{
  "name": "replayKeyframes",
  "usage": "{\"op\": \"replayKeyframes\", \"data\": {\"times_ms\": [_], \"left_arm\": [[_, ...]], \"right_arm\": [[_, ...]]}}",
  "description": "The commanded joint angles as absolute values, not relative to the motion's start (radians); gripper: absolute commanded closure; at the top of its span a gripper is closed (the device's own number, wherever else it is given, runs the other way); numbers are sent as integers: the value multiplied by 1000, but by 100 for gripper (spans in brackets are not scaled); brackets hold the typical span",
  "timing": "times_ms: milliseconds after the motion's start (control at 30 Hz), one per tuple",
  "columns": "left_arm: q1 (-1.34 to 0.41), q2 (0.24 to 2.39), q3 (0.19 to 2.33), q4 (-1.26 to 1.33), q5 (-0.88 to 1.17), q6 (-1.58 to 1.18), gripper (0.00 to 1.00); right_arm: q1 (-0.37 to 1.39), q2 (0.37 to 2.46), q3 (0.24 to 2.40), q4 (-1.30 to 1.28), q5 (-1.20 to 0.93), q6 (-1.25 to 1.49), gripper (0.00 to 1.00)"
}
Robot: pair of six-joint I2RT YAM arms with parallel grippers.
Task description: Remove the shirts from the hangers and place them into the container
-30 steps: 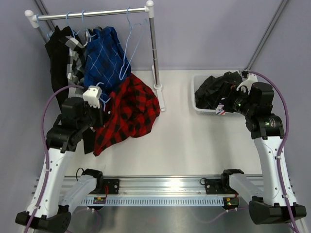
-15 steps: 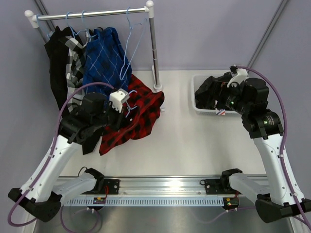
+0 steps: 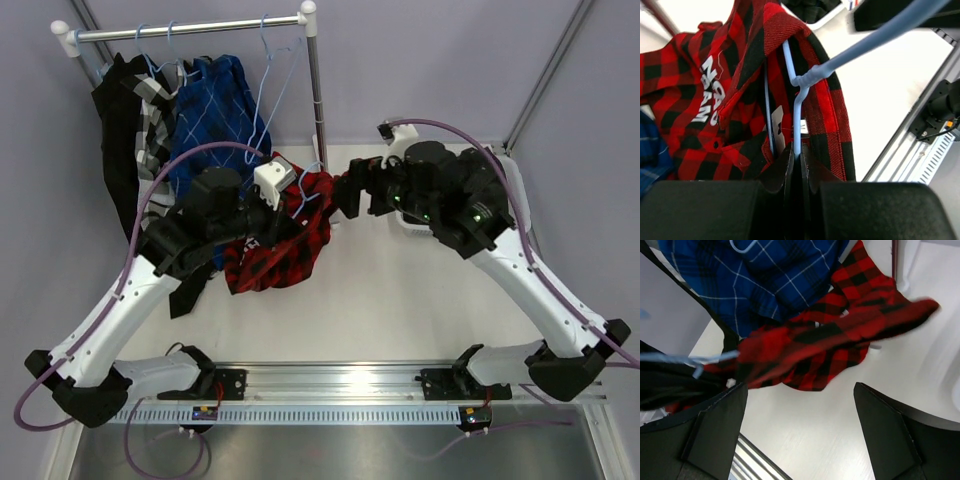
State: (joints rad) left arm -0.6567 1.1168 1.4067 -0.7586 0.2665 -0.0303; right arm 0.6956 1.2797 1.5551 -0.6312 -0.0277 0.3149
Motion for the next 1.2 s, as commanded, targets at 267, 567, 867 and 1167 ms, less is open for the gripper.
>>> {"op": "replayKeyframes", "data": {"times_ms": [267,567,867,1167], "left_arm": [[-698,1137,1531,-623,235,-31,100],[-698,1158,1667,-627,264,-8,100],[-701,1190,1695,-627,259,-8,100],[-701,1229,1698,-624,276,-25,100]], "right_arm": [[822,1424,1775,-588,149,308,9],[828,1402,1828,-598,189,264,16],[827,1341,1812,-560,156,259,26],[828,1350,1761,-552,110,270,33]]}}
